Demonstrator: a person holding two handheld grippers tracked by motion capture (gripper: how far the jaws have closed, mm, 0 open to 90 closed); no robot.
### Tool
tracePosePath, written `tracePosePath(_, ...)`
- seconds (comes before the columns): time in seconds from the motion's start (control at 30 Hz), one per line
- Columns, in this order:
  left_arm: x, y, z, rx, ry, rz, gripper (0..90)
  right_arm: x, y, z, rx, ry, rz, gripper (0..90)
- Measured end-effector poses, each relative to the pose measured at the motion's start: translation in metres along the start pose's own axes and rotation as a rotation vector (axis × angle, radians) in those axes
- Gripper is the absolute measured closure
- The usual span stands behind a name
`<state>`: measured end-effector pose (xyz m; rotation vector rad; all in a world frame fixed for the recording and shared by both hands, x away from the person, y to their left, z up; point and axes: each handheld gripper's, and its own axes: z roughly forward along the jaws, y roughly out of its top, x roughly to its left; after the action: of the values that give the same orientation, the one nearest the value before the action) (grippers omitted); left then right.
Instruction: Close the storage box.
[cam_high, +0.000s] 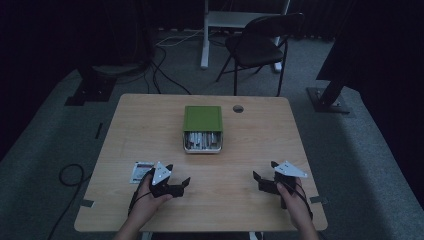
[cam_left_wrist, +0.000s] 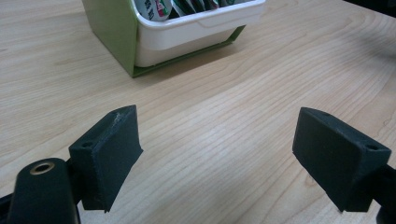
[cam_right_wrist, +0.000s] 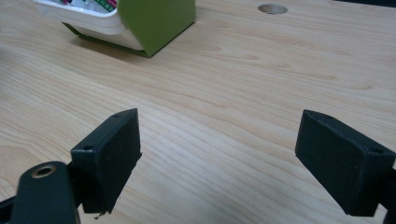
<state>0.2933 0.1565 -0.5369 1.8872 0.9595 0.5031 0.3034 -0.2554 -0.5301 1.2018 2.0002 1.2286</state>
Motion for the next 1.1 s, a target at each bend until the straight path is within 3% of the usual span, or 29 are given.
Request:
tracePosePath(0.33,-0.008,-0.005,-0.005,0.037,0.011,0.002,15.7,-0.007,-0.012,-0.014,0.015,-0.038,0.003,13.9)
tracePosePath(0.47,-0.010,-0.006,-0.007,0.049,0.034,0.002,15.7,-0.012,-0.016,-0.020,0.023,-0.057,0.012,13.9)
tracePosePath(0.6,-0.011,-0.006,-0.010,0.073,0.066,-0.016,15.7,-0.016,-0.023,-0.027,0.053,-0.081,0.003,13.8)
tracePosePath(0.8,-0.012,-0.008,-0.011,0.090,0.088,-0.036,15.8,-0.024,-0.030,-0.031,0.071,-0.133,0.029,13.8)
tracePosePath(0.87,-0.011,-0.011,-0.010,0.105,0.097,-0.061,15.8,-0.028,-0.033,-0.031,0.090,-0.155,0.040,13.7)
tracePosePath(1.07,-0.010,-0.013,-0.010,0.112,0.121,-0.064,15.8,-0.029,-0.035,-0.030,0.141,-0.184,0.044,13.8)
tracePosePath(1.1,-0.010,-0.014,-0.009,0.122,0.126,-0.080,15.8,-0.029,-0.036,-0.029,0.156,-0.188,0.051,13.8)
